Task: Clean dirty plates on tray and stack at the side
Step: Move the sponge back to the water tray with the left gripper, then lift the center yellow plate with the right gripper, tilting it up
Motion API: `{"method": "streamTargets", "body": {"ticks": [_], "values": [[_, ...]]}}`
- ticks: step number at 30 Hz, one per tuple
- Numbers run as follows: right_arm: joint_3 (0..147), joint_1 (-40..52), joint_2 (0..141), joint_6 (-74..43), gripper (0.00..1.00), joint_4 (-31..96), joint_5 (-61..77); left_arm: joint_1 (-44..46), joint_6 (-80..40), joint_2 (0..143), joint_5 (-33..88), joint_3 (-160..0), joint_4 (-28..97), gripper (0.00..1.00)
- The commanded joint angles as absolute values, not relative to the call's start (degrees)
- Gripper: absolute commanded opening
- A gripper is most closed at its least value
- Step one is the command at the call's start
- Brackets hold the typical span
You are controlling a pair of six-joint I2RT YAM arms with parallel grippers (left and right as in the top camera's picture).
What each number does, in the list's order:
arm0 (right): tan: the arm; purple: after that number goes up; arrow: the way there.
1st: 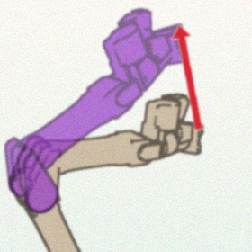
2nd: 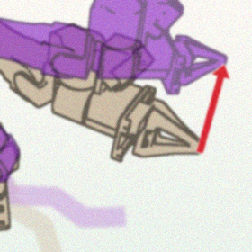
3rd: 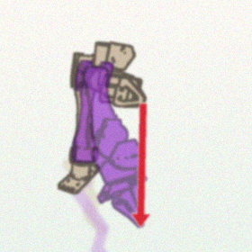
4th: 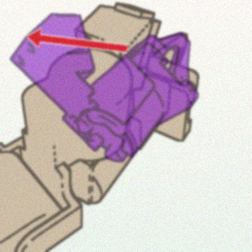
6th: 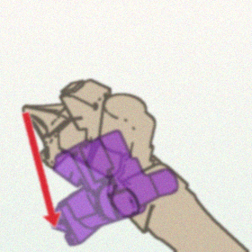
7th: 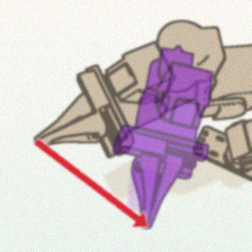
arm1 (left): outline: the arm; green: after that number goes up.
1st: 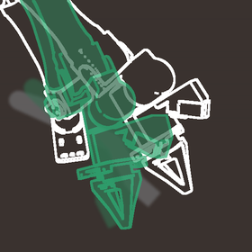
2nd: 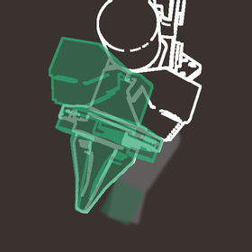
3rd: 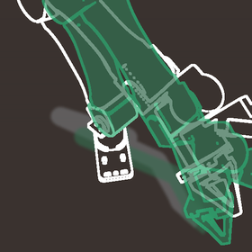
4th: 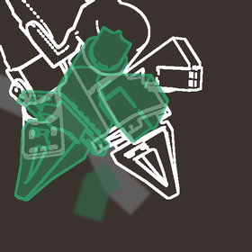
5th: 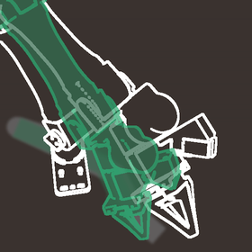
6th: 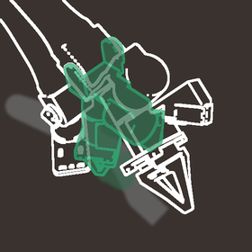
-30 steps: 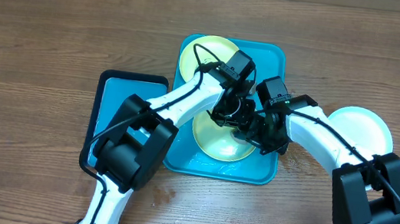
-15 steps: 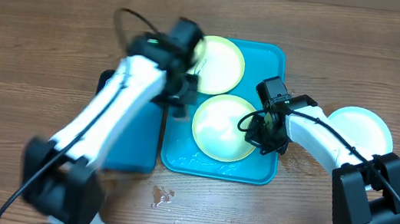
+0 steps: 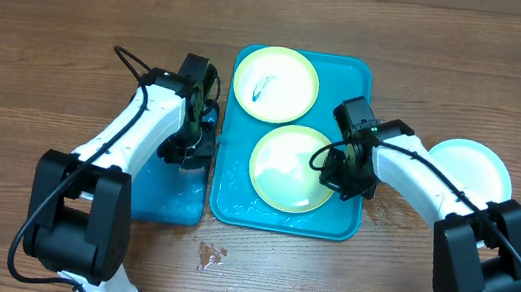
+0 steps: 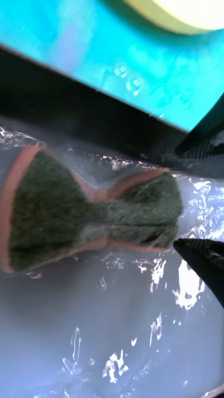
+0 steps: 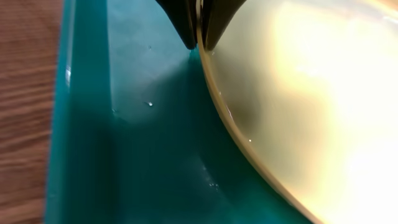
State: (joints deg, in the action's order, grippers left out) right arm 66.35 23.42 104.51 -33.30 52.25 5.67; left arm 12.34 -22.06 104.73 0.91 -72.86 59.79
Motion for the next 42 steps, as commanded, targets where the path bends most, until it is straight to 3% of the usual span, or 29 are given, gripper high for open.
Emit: {"method": "streamTargets", "body": {"ticks": [1,8,15,20,29,42], "values": [[72.7,24.2,101.4,-28.8,0.04,54.2,4.6,11.1,-21.9,102.1,2.8,-75.7,61.6,0.46],[86.8,27.9,99.8,-20.2,0.04,60.5,3.7,6.5,-21.5,94.9,2.8,-86.3,71.5,0.57],[89.9,37.2,100.1,-20.1,0.04,53.2,-7.6,-0.6,-20.5,84.9,2.8,-101.1,80.8,0.71],[89.9,46.7,101.9,-20.1,0.04,46.0,-24.2,-3.3,-19.9,77.7,2.8,-107.6,82.7,1.00],[89.9,61.4,102.8,-17.5,0.04,37.5,-52.0,-3.4,-19.2,68.1,-1.8,-108.6,82.6,1.00],[89.9,70.3,102.8,-15.3,0.04,37.3,-69.7,-3.4,-19.3,70.0,-1.9,-108.5,82.7,1.00]]}}
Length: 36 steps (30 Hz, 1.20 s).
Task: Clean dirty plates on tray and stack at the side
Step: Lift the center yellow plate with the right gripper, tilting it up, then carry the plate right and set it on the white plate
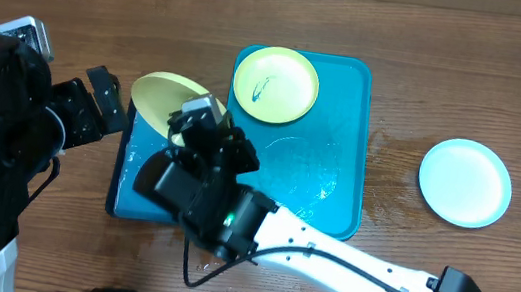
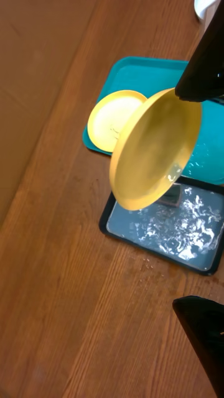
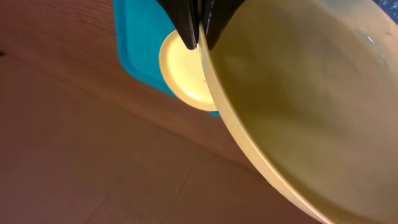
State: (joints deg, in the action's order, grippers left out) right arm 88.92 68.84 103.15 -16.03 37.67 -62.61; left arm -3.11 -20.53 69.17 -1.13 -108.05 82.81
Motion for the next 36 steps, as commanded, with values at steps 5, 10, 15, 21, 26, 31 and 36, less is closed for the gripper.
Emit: {"method": "streamTargets", "body": {"ticks": [5,10,15,21,26,31,36], "values": [[89.9,71.7,102.8,-14.5,0.04,37.6,-70.6,-3.4,-19.3,71.7,-1.9,-108.5,82.8,1.00],[89.9,72.3,102.8,-14.5,0.04,38.0,-70.7,-3.4,-19.3,73.8,-1.9,-108.5,82.8,1.00],[89.9,72.4,102.8,-14.5,0.04,37.9,-70.7,-3.4,-19.8,76.0,-1.3,-108.5,80.6,1.00],[89.9,72.4,102.8,-14.5,0.04,38.0,-70.7,-3.5,-23.1,75.9,-5.8,-113.3,80.4,1.00],[89.9,72.1,102.8,-13.7,0.04,38.2,-73.8,-3.5,-27.7,73.8,-15.3,-120.5,82.5,1.00],[89.9,72.6,102.8,-9.4,0.04,35.9,-74.7,-3.5,-27.7,71.1,-15.4,-121.0,82.7,1.00],[89.9,73.3,102.8,-7.9,0.04,30.1,-80.6,-3.5,-27.7,70.7,-15.4,-121.0,82.8,1.00]]}}
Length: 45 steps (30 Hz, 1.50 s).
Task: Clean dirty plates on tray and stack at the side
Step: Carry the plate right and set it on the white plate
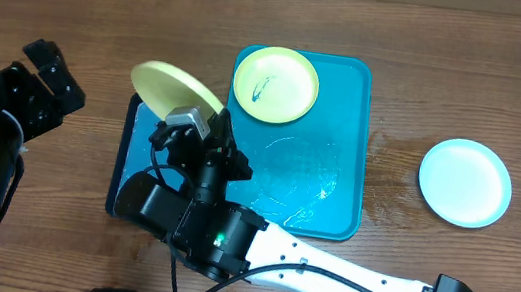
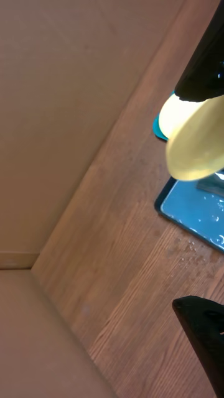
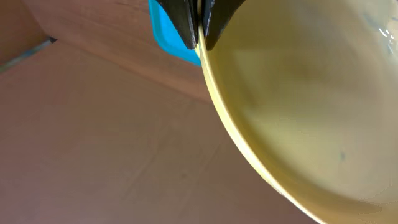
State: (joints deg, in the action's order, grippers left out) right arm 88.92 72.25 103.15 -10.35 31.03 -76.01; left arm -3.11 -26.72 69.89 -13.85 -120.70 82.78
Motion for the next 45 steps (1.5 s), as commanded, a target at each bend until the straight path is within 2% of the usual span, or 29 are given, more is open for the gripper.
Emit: {"method": "streamTargets", "body": {"ticks": [1,10,14,17,20,22,26,29,35,41,45], "values": [[89.9,73.8,102.8,-6.2,0.04,29.8,-80.9,-3.5,-27.7,70.8,-15.4,-121.0,82.8,1.00],[89.9,74.4,102.7,-5.5,0.04,29.2,-77.6,-3.5,-27.7,72.7,-15.4,-121.0,82.9,1.00],[89.9,72.1,102.7,-6.0,0.04,31.0,-65.8,-3.5,-27.7,73.8,-15.4,-121.0,82.9,1.00],[89.9,67.6,102.7,-8.9,0.04,33.8,-50.2,-3.5,-27.7,74.7,-15.4,-121.0,83.0,1.00],[89.9,60.4,102.6,-17.0,0.04,38.1,-31.6,-3.5,-27.7,75.5,-14.9,-121.0,82.9,1.00],[89.9,53.8,102.0,-21.5,0.04,40.1,-15.7,-3.5,-27.7,76.0,-14.9,-121.0,82.9,1.00],[89.9,39.5,99.2,-22.7,0.04,40.4,15.7,-3.5,-27.7,76.8,-13.4,-121.0,82.9,1.00],[89.9,28.7,96.1,-24.1,0.04,41.5,27.9,-3.4,-27.7,77.5,-12.3,-121.0,82.9,1.00],[89.9,5.2,91.5,-28.9,0.04,53.5,27.3,-3.4,-27.7,78.2,-8.3,-121.0,84.9,1.00],[89.4,-17.6,92.5,-29.2,0.04,69.9,15.0,-3.4,-27.7,78.7,-7.4,-121.0,84.8,1.00],[86.4,-28.1,92.8,-29.1,0.04,74.0,9.4,-3.4,-27.7,78.7,-7.4,-121.0,84.8,1.00]]}}
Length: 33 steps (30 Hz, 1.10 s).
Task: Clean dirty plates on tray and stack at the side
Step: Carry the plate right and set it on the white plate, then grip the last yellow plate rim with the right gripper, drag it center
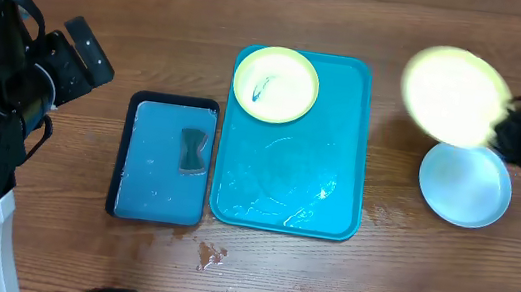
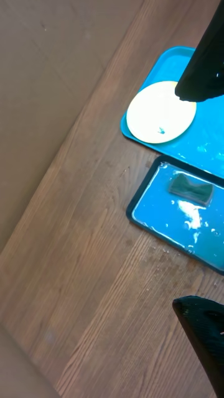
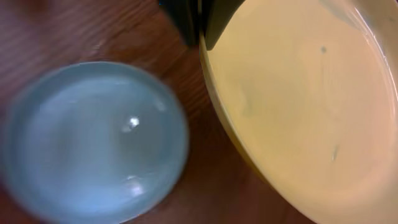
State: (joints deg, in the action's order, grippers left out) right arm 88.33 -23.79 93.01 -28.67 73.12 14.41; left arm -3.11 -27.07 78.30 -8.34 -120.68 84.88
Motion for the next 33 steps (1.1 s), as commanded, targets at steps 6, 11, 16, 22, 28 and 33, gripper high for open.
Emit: {"method": "streamTargets", "body": {"ticks": [6,11,16,22,28,33], "values": [[73.4,-34.6,92.9,-28.6,0.04,69.8,7.0,-3.4,-27.7,78.7,-7.4,-121.0,84.9,1.00],[65.6,-34.6,92.9,-28.6,0.22,62.2,6.9,-3.4,-27.7,78.7,-7.4,-121.0,85.1,1.00],[70.4,-31.7,91.9,-21.2,0.44,62.4,14.9,-3.4,-27.7,78.7,-7.4,-121.0,85.2,1.00],[80.8,-18.7,91.6,-14.2,0.49,65.2,22.0,-3.4,-27.7,78.7,-7.4,-120.9,85.1,1.00],[84.4,1.1,91.8,-12.3,0.54,54.4,21.2,-3.4,-27.7,78.7,-7.4,-121.0,85.1,1.00],[84.3,14.8,96.2,-12.3,0.57,41.0,6.1,-3.4,-27.7,78.7,-7.4,-121.0,85.9,1.00]]}}
